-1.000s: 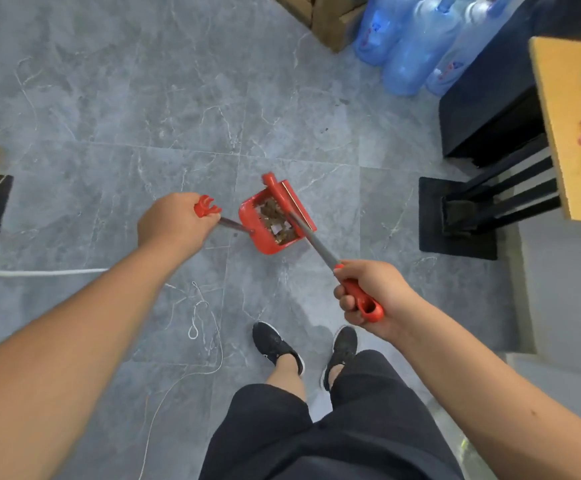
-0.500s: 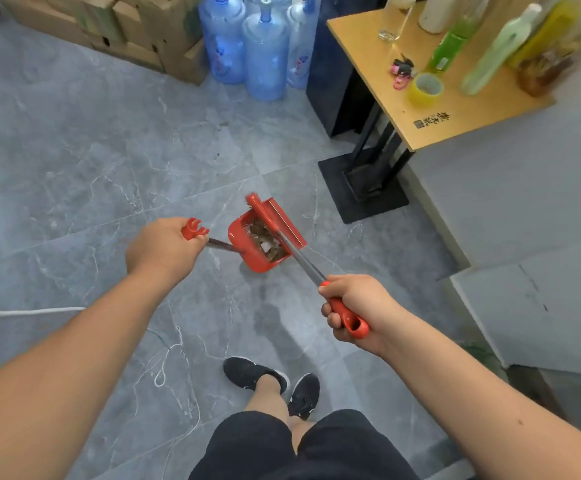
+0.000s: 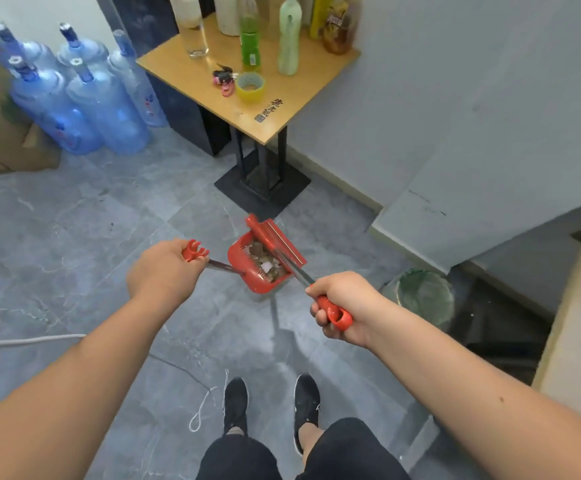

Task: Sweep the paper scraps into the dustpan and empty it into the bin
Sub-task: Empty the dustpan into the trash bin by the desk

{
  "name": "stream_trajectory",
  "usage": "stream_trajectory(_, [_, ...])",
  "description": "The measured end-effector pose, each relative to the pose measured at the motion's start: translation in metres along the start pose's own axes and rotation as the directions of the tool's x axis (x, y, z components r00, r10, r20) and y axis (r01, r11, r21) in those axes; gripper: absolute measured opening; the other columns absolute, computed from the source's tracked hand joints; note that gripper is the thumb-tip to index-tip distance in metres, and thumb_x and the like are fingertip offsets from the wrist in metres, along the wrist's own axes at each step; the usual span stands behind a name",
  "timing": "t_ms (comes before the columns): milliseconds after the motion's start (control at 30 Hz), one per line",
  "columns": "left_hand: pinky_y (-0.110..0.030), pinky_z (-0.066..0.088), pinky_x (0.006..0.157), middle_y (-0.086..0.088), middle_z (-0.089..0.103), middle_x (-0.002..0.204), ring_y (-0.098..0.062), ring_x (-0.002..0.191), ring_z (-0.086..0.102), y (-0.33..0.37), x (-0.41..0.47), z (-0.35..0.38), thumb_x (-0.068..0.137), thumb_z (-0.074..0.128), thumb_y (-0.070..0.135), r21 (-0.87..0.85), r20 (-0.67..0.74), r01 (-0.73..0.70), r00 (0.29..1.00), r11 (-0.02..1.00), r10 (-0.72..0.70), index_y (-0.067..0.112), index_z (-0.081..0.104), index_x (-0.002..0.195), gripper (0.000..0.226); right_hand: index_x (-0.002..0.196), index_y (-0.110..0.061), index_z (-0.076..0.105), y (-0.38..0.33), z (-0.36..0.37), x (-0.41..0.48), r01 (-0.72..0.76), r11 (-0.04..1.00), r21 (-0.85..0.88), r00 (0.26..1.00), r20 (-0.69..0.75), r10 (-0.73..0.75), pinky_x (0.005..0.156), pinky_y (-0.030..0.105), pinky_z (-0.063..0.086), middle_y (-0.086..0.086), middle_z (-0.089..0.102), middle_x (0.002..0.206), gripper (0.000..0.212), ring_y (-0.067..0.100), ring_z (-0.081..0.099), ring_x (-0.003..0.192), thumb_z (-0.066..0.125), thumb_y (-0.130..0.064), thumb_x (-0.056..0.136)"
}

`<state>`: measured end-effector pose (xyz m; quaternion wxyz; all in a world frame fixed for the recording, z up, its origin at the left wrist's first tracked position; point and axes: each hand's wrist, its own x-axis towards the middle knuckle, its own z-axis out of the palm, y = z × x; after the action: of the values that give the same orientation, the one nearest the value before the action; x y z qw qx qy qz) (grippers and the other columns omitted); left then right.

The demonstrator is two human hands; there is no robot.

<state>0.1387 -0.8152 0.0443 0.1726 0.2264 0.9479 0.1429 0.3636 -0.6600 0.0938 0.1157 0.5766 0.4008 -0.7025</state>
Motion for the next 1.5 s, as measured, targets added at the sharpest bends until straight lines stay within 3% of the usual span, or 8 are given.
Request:
stream_trajectory(200, [-0.035, 0.050, 0.068, -0.001, 0.069, 0.082, -0.027, 0.071, 0.054, 0.040, 0.018, -0.003, 0.089, 0.059, 0.054, 0.077, 0.063, -0.190, 0.981, 0.979, 0.186, 0.023, 0.069, 0.087, 0.032, 0.073, -0.013, 0.043, 0.015, -0.012, -0.018, 0.020, 0.984, 0.179, 0.995, -0.096, -0.003, 0.039, 0.014, 0.026, 0.008, 0.040, 0.061, 0.023, 0.010, 0.041, 0.037, 0.053, -0.007, 0.092])
stream_trajectory(400, [-0.034, 0.048, 0.061, 0.005, 0.061, 0.068, -0.022, 0.067, 0.057, 0.068, 0.020, -0.013, 0.091, 0.059, 0.049, 0.094, 0.128, -0.360, 0.929, 0.928, 0.347, 0.023, 0.065, 0.079, 0.030, 0.085, -0.012, 0.045, 0.037, -0.010, -0.040, 0.066, 0.935, 0.347, 0.984, -0.175, -0.005, 0.038, 0.013, 0.025, 0.008, 0.039, 0.064, 0.012, 0.009, 0.038, 0.040, 0.052, -0.005, 0.092])
stream_trajectory(600, [-0.029, 0.044, 0.053, 0.001, 0.061, 0.061, -0.019, 0.060, 0.058, 0.098, 0.011, -0.025, 0.090, 0.061, 0.047, 0.122, 0.144, -0.508, 0.859, 0.853, 0.491, 0.020, 0.061, 0.070, 0.034, 0.086, -0.010, 0.048, 0.057, -0.007, -0.069, 0.134, 0.890, 0.437, 0.965, -0.260, -0.018, 0.036, 0.014, 0.025, 0.010, 0.042, 0.068, 0.010, 0.010, 0.038, 0.043, 0.053, -0.005, 0.092])
stream_trajectory(1000, [-0.031, 0.047, 0.056, 0.003, 0.061, 0.063, -0.016, 0.059, 0.056, 0.176, -0.020, -0.037, 0.088, 0.064, 0.047, 0.126, 0.126, -0.697, 0.717, 0.706, 0.686, 0.020, 0.062, 0.071, 0.032, 0.088, -0.015, 0.042, 0.100, -0.028, -0.130, 0.309, 0.759, 0.573, 0.923, -0.374, -0.093, 0.040, 0.015, 0.021, 0.011, 0.037, 0.073, 0.016, 0.013, 0.035, 0.048, 0.055, -0.005, 0.092])
stream_trajectory(1133, [-0.031, 0.047, 0.058, 0.004, 0.061, 0.064, -0.021, 0.062, 0.057, 0.208, -0.037, -0.032, 0.087, 0.063, 0.048, 0.126, 0.115, -0.750, 0.661, 0.649, 0.741, 0.021, 0.060, 0.070, 0.033, 0.079, -0.019, 0.041, 0.115, -0.045, -0.155, 0.379, 0.730, 0.569, 0.898, -0.416, -0.141, 0.038, 0.014, 0.022, 0.012, 0.041, 0.073, 0.026, 0.014, 0.037, 0.045, 0.057, -0.005, 0.091])
stream_trajectory(1300, [-0.035, 0.053, 0.061, 0.004, 0.061, 0.065, -0.025, 0.066, 0.059, 0.251, -0.061, -0.016, 0.088, 0.061, 0.049, 0.136, 0.087, -0.803, 0.593, 0.580, 0.801, 0.020, 0.060, 0.072, 0.034, 0.104, -0.001, 0.055, 0.125, -0.071, -0.178, 0.443, 0.673, 0.593, 0.864, -0.482, -0.144, 0.037, 0.013, 0.025, 0.012, 0.044, 0.067, 0.011, 0.014, 0.038, 0.043, 0.057, -0.002, 0.093])
stream_trajectory(1367, [-0.035, 0.052, 0.060, 0.003, 0.060, 0.065, -0.025, 0.065, 0.058, 0.265, -0.072, -0.008, 0.089, 0.059, 0.049, 0.138, 0.080, -0.814, 0.577, 0.564, 0.813, 0.018, 0.058, 0.071, 0.036, 0.121, 0.014, 0.044, 0.131, -0.084, -0.179, 0.458, 0.683, 0.569, 0.843, -0.522, -0.130, 0.039, 0.015, 0.025, 0.013, 0.046, 0.066, 0.035, 0.016, 0.040, 0.041, 0.058, -0.001, 0.092])
stream_trajectory(1500, [-0.035, 0.052, 0.063, 0.002, 0.061, 0.068, -0.027, 0.068, 0.058, 0.290, -0.085, 0.008, 0.090, 0.057, 0.050, 0.151, 0.073, -0.813, 0.577, 0.562, 0.814, 0.018, 0.060, 0.075, 0.036, 0.129, 0.008, 0.044, 0.139, -0.102, -0.172, 0.484, 0.671, 0.561, 0.814, -0.570, -0.110, 0.039, 0.014, 0.027, 0.014, 0.047, 0.067, 0.040, 0.016, 0.041, 0.038, 0.057, 0.001, 0.092])
